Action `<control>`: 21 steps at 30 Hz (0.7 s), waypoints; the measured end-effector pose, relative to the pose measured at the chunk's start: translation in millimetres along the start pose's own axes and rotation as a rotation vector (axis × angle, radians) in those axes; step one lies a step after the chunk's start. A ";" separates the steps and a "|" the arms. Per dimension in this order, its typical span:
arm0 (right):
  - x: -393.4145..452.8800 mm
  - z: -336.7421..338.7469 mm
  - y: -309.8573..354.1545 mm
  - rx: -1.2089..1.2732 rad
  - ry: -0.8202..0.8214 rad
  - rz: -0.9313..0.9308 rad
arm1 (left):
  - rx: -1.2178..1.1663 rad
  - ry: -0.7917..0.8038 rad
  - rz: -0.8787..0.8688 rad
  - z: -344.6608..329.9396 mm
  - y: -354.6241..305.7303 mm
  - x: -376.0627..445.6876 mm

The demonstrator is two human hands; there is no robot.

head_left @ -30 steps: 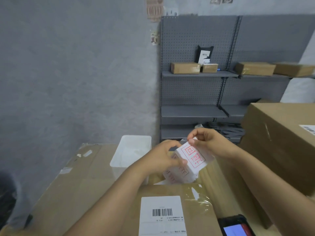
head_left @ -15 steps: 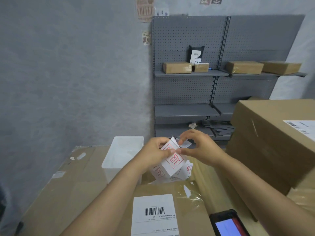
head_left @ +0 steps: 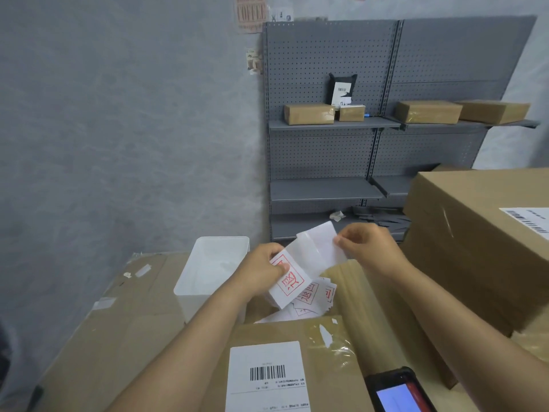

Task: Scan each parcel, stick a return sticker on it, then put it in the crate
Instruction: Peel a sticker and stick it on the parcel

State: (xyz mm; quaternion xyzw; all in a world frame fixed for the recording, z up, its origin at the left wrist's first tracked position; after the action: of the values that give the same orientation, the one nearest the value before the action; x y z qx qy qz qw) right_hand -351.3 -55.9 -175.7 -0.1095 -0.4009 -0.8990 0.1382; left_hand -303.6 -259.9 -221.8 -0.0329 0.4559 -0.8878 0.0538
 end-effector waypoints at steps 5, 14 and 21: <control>7.1 34.8 -24.8 -0.068 -0.211 -0.089 | 0.178 -0.033 0.050 -6.6 20.4 8.8; -6.1 32.7 17.9 -0.011 -0.178 0.169 | 0.108 -0.033 0.006 -11.1 -15.9 11.1; -34.2 -4.7 73.9 -0.142 -0.002 0.456 | -0.590 0.098 0.234 -9.6 -48.0 -8.8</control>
State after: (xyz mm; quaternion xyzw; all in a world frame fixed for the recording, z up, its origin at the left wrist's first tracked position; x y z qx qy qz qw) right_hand -294.8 -101.3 -138.3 -0.2078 -0.3018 -0.8702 0.3292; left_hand -299.1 -223.2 -188.4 0.0484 0.6964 -0.7056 0.1217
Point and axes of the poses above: each hand's wrist, its own x-axis towards the middle knuckle, its own z-axis out of the back of the hand, y = z × x, the point moved 9 cm from there along x, towards the middle knuckle, and after that the axes turned 5 degrees about -y, right-handed, at the moved point
